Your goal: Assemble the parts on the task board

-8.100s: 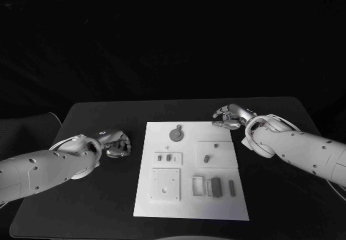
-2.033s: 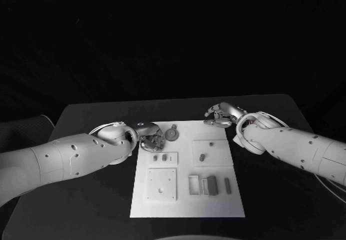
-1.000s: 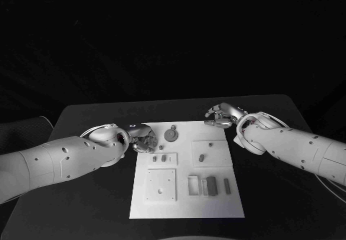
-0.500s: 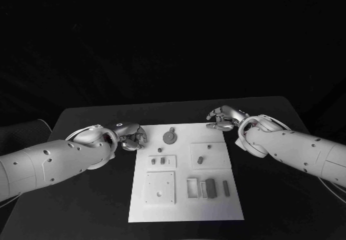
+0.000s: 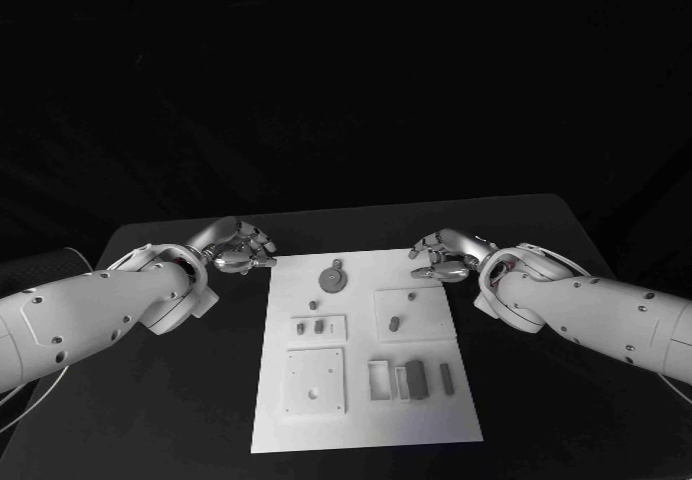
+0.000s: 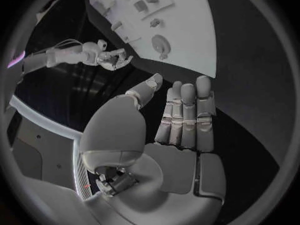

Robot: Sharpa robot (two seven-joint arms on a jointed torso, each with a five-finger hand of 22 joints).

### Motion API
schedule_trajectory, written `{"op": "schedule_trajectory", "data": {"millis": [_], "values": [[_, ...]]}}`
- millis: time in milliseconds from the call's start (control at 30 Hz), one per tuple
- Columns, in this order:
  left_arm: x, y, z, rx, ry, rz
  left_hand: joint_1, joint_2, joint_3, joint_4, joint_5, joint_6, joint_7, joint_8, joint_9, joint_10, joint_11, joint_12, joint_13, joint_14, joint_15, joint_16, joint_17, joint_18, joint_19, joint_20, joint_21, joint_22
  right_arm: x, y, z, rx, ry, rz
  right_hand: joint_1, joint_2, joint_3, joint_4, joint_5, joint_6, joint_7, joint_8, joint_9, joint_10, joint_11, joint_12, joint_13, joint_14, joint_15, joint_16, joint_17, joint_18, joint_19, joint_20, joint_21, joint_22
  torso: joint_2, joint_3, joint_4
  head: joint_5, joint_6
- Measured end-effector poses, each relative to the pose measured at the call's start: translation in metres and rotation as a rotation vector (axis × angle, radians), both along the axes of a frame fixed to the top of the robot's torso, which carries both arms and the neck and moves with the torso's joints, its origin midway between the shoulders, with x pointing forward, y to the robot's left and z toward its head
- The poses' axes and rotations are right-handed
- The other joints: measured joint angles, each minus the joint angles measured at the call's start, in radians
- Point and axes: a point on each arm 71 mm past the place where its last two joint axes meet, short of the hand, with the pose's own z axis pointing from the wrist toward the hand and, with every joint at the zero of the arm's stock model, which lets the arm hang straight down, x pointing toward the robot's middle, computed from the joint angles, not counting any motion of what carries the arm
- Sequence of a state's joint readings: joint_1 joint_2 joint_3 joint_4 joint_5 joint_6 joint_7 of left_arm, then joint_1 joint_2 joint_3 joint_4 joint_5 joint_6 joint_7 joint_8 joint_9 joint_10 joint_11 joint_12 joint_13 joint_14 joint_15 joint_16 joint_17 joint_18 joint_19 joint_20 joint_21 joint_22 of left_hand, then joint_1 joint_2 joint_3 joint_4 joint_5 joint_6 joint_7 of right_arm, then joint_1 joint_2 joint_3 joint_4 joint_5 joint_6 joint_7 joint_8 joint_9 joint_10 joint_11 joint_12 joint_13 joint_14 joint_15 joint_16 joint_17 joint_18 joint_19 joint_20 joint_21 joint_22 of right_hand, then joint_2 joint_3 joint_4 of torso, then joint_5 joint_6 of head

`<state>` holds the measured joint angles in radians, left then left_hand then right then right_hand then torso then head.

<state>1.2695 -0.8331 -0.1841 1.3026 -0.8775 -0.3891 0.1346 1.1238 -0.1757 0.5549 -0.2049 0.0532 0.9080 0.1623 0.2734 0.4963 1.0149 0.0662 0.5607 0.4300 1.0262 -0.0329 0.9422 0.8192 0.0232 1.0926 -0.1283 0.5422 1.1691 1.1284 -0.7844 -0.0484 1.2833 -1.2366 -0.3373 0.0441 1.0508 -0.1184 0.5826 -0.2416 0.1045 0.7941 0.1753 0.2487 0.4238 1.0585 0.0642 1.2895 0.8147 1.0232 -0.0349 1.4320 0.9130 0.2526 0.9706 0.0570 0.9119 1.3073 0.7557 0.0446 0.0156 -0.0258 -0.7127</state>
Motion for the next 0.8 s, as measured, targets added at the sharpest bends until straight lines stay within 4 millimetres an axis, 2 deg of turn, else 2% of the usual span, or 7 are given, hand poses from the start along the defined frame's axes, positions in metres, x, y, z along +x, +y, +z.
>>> {"op": "schedule_trajectory", "data": {"millis": [100, 133, 233, 333, 400, 567, 800], "values": [[-0.002, 0.000, 0.001, -0.081, 0.025, 0.023, -0.020, -0.006, 0.000, 0.000, 0.000, -0.010, 0.009, 0.003, 0.002, 0.003, 0.021, -0.075, -0.046, -0.035, 0.031, -0.122, -0.055, 0.001, -0.048, 0.026, -0.095, -0.067, -0.008, 0.001, -0.002, -0.001, -0.001, 0.021, 0.000, 0.000, 0.003, -0.003, 0.000, 0.002, -0.002, 0.004, 0.000, 0.002, -0.002, 0.000, 0.000, 0.004, -0.004, 0.000, 0.000, 0.000, 0.000, 0.000, 0.000, 0.000, 0.000, 0.0001, -0.0002, -0.003, -0.003], [-0.003, 0.000, 0.001, -0.100, 0.032, 0.029, -0.026, -0.005, 0.000, 0.000, 0.000, -0.013, 0.007, 0.007, 0.002, 0.006, 0.024, -0.097, -0.058, -0.046, 0.042, -0.158, -0.071, 0.017, -0.060, 0.039, -0.123, -0.087, -0.010, 0.001, -0.002, -0.001, -0.002, 0.029, 0.000, 0.000, 0.003, -0.003, 0.000, 0.004, -0.003, 0.004, 0.000, 0.002, -0.002, 0.000, 0.000, 0.004, -0.004, 0.000, 0.000, 0.000, 0.000, 0.000, 0.000, 0.000, 0.000, 0.0001, -0.0003, -0.003, -0.004], [-0.004, 0.001, 0.001, -0.154, 0.051, 0.044, -0.043, -0.003, -0.008, -0.008, 0.000, -0.030, 0.008, 0.014, 0.004, 0.021, 0.039, -0.171, -0.099, -0.065, 0.076, -0.276, -0.110, 0.040, -0.095, 0.073, -0.206, -0.150, -0.018, 0.004, -0.004, -0.001, -0.006, 0.054, 0.006, -0.006, 0.003, -0.008, 0.000, 0.008, 0.000, 0.007, 0.000, 0.002, -0.002, 0.000, -0.001, 0.005, -0.004, 0.000, -0.001, -0.001, 0.002, -0.002, 0.000, 0.000, 0.000, -0.0006, -0.0005, -0.005, -0.007], [-0.005, 0.001, 0.001, -0.193, 0.065, 0.052, -0.048, 0.002, -0.023, -0.015, 0.000, -0.033, 0.011, 0.017, 0.004, 0.037, 0.046, -0.218, -0.125, -0.070, 0.100, -0.355, -0.131, 0.048, -0.115, 0.091, -0.256, -0.189, -0.022, 0.004, -0.006, -0.008, -0.013, 0.068, 0.007, -0.007, 0.003, -0.008, 0.000, 0.017, -0.006, 0.011, 0.002, 0.006, -0.005, 0.001, -0.001, 0.010, -0.009, 0.000, -0.001, -0.004, 0.007, -0.004, 0.000, 0.000, 0.000, -0.0007, -0.0005, -0.005, -0.009], [-0.006, 0.000, 0.001, -0.211, 0.070, 0.054, -0.048, 0.002, -0.027, -0.016, 0.000, -0.033, 0.011, 0.022, 0.004, 0.049, 0.044, -0.234, -0.133, -0.065, 0.105, -0.376, -0.132, 0.048, -0.108, 0.098, -0.268, -0.199, -0.025, 0.004, -0.008, -0.019, -0.017, 0.077, 0.007, -0.007, 0.004, -0.013, 0.000, 0.034, -0.010, 0.024, 0.007, 0.013, -0.009, 0.007, -0.001, 0.017, -0.013, 0.005, -0.001, -0.005, 0.012, -0.009, 0.000, 0.000, 0.000, -0.0012, -0.0004, -0.007, -0.010], [-0.006, 0.000, 0.001, -0.233, 0.077, 0.055, -0.048, 0.002, -0.033, -0.016, 0.000, -0.033, 0.011, 0.022, 0.004, 0.065, 0.039, -0.243, -0.139, -0.052, 0.102, -0.393, -0.126, 0.052, -0.100, 0.101, -0.272, -0.206, -0.030, 0.006, -0.014, -0.048, -0.027, 0.100, 0.012, -0.012, 0.003, -0.019, 0.000, 0.059, -0.025, 0.041, 0.020, 0.023, -0.016, 0.015, 0.002, 0.027, -0.019, 0.007, -0.001, -0.005, 0.021, -0.011, 0.000, 0.000, 0.001, -0.0013, -0.0001, -0.009, -0.011], [-0.006, -0.001, 0.001, -0.248, 0.082, 0.054, -0.048, 0.002, -0.035, -0.019, 0.000, -0.033, 0.011, 0.026, 0.003, 0.072, 0.039, -0.249, -0.141, -0.052, 0.102, -0.404, -0.123, 0.052, -0.099, 0.100, -0.279, -0.209, -0.031, 0.008, -0.021, -0.090, -0.047, 0.117, 0.017, -0.017, 0.005, -0.022, 0.000, 0.063, -0.023, 0.041, 0.024, 0.024, -0.018, 0.015, 0.003, 0.027, -0.020, 0.007, 0.000, -0.005, 0.021, -0.010, 0.000, 0.000, 0.001, -0.0017, 0.0006, -0.008, -0.013]]}}
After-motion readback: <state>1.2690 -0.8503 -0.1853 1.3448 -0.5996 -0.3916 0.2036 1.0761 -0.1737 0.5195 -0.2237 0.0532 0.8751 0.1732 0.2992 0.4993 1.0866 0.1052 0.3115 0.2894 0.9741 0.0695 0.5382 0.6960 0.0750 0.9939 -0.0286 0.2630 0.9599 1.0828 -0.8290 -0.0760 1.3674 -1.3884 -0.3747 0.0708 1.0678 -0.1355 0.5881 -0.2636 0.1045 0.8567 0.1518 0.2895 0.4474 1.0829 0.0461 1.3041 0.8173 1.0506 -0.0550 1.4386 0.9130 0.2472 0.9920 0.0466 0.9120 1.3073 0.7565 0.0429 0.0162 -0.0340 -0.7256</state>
